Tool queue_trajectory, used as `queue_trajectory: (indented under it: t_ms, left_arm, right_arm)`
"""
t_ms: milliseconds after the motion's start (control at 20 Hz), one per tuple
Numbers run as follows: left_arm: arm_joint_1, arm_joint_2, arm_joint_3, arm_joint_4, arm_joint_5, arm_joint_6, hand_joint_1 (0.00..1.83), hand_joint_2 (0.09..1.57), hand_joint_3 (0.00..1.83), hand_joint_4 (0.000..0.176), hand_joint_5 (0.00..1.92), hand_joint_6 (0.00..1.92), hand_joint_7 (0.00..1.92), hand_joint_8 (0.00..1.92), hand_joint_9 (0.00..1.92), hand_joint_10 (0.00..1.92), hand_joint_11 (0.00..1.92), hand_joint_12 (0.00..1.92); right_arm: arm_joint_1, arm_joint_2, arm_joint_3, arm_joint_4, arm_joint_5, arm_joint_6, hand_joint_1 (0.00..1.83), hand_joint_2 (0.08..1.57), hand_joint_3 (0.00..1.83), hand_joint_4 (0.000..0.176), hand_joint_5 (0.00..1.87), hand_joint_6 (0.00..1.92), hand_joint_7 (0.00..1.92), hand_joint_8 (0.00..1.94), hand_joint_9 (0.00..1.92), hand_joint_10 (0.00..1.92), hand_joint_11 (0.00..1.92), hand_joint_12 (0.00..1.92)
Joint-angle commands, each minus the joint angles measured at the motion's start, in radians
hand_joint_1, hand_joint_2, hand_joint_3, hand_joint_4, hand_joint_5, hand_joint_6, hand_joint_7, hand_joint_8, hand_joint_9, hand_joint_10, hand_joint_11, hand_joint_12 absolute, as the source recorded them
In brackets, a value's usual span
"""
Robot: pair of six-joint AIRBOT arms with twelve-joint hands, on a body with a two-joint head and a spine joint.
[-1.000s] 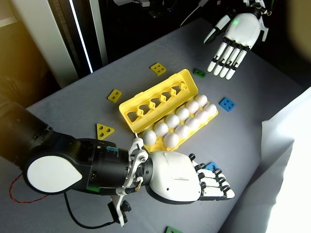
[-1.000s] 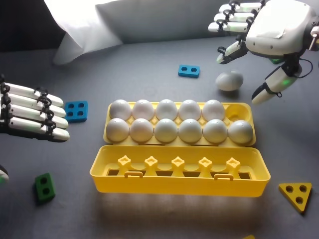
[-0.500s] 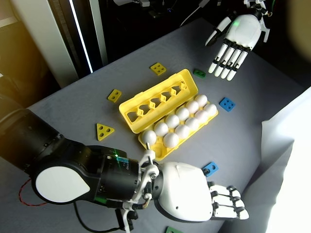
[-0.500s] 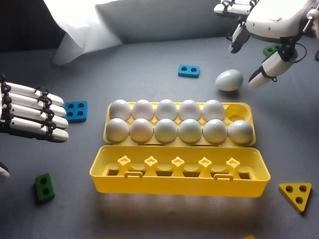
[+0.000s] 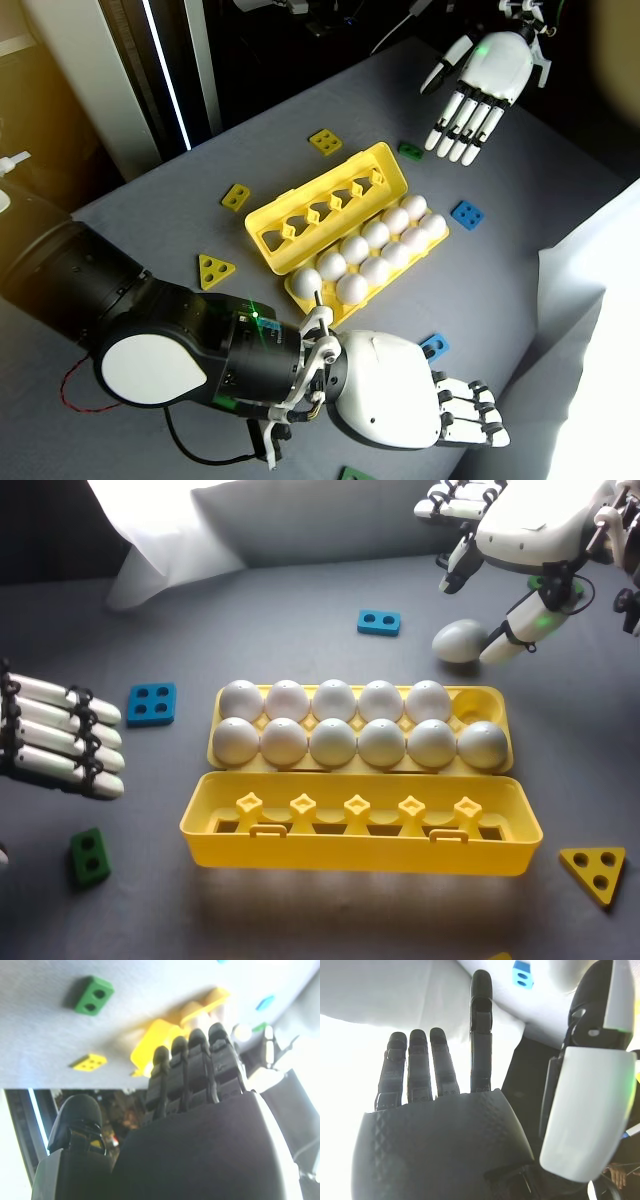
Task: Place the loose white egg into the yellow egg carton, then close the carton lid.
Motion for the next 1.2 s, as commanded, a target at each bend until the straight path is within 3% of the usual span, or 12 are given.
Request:
queue_trajectory:
  t_ms: [0,50,100,150,200,450,500,600,650,850,1100,1150]
  left_arm:
    - [0.000,0.012,0.013,-0.068,-0.066,-0.012,0.00,1.32,0.00,0.000,0.14,0.00,0.13,0.00,0.08,0.00,0.00,0.00]
    - [0.001,0.012,0.012,-0.068,-0.077,-0.018,0.00,1.32,0.00,0.000,0.15,0.00,0.13,0.00,0.08,0.00,0.00,0.00]
    - [0.001,0.012,0.010,-0.068,-0.090,-0.024,0.00,1.32,0.00,0.000,0.16,0.01,0.14,0.01,0.09,0.01,0.01,0.00]
    - [0.001,0.012,0.009,-0.068,-0.099,-0.030,0.00,1.32,0.00,0.000,0.17,0.01,0.15,0.01,0.11,0.01,0.02,0.01]
    - [0.001,0.012,0.009,-0.066,-0.109,-0.037,0.00,1.32,0.00,0.000,0.18,0.01,0.16,0.01,0.11,0.01,0.02,0.01]
    - [0.013,0.005,0.007,-0.029,-0.134,-0.062,0.00,1.32,0.00,0.000,0.17,0.01,0.15,0.00,0.11,0.01,0.03,0.02]
    - [0.017,0.004,0.007,-0.022,-0.134,-0.062,0.00,1.32,0.00,0.000,0.16,0.00,0.14,0.00,0.10,0.00,0.02,0.01]
    - [0.017,0.004,0.007,-0.021,-0.133,-0.062,0.00,1.32,0.00,0.000,0.16,0.00,0.15,0.00,0.10,0.00,0.01,0.01]
    - [0.015,0.004,0.009,-0.021,-0.133,-0.062,0.00,1.32,0.00,0.000,0.17,0.00,0.16,0.01,0.11,0.01,0.03,0.02]
    - [0.009,0.002,0.016,-0.021,-0.131,-0.062,0.00,1.32,0.00,0.000,0.18,0.01,0.17,0.01,0.12,0.00,0.03,0.02]
    - [-0.001,-0.002,0.025,-0.021,-0.131,-0.063,0.00,1.32,0.00,0.000,0.15,0.00,0.14,0.00,0.09,0.00,0.01,0.01]
    - [-0.002,-0.002,0.025,-0.021,-0.131,-0.064,0.00,1.32,0.00,0.000,0.16,0.00,0.15,0.00,0.10,0.01,0.02,0.01]
  right_arm:
    - [0.000,0.010,0.009,0.036,0.077,-0.001,0.74,0.73,0.00,0.148,0.84,0.00,0.06,0.02,0.00,0.00,0.00,0.00]
    - [-0.001,0.006,0.009,0.036,0.077,-0.006,0.72,0.73,0.00,0.148,0.84,0.00,0.05,0.01,0.00,0.00,0.00,0.00]
    - [-0.002,0.002,0.009,0.036,0.077,-0.013,0.68,0.73,0.00,0.170,0.82,0.00,0.03,0.00,0.00,0.00,0.00,0.00]
    - [-0.003,-0.001,0.009,0.036,0.077,-0.013,0.69,0.73,0.00,0.175,0.81,0.00,0.02,0.00,0.00,0.00,0.00,0.00]
    - [-0.005,-0.003,0.009,0.036,0.077,-0.015,0.72,0.73,0.00,0.157,0.84,0.01,0.05,0.01,0.00,0.00,0.00,0.00]
    - [-0.018,-0.013,0.010,0.036,0.082,-0.032,0.70,0.75,0.00,0.153,0.83,0.01,0.05,0.01,0.00,0.00,0.00,0.00]
    - [-0.022,-0.014,0.010,0.036,0.083,-0.032,0.70,0.74,0.00,0.160,0.84,0.01,0.05,0.01,0.00,0.00,0.00,0.00]
    - [-0.029,-0.016,0.012,0.036,0.086,-0.032,0.70,0.73,0.00,0.153,0.85,0.01,0.04,0.00,0.00,0.00,0.00,0.00]
    - [-0.034,-0.016,0.012,0.037,0.089,-0.032,0.70,0.73,0.00,0.137,0.86,0.01,0.05,0.01,0.00,0.00,0.00,0.00]
    - [-0.045,-0.018,0.019,0.038,0.097,-0.033,0.70,0.73,0.00,0.123,0.87,0.01,0.10,0.02,0.00,0.00,0.00,0.00]
    - [-0.047,-0.019,0.030,0.041,0.106,-0.033,0.69,0.73,0.00,0.134,0.87,0.01,0.09,0.00,0.00,0.00,0.00,0.00]
    - [-0.046,-0.019,0.031,0.041,0.109,-0.034,0.70,0.74,0.00,0.126,0.87,0.01,0.08,0.00,0.00,0.00,0.00,0.00]
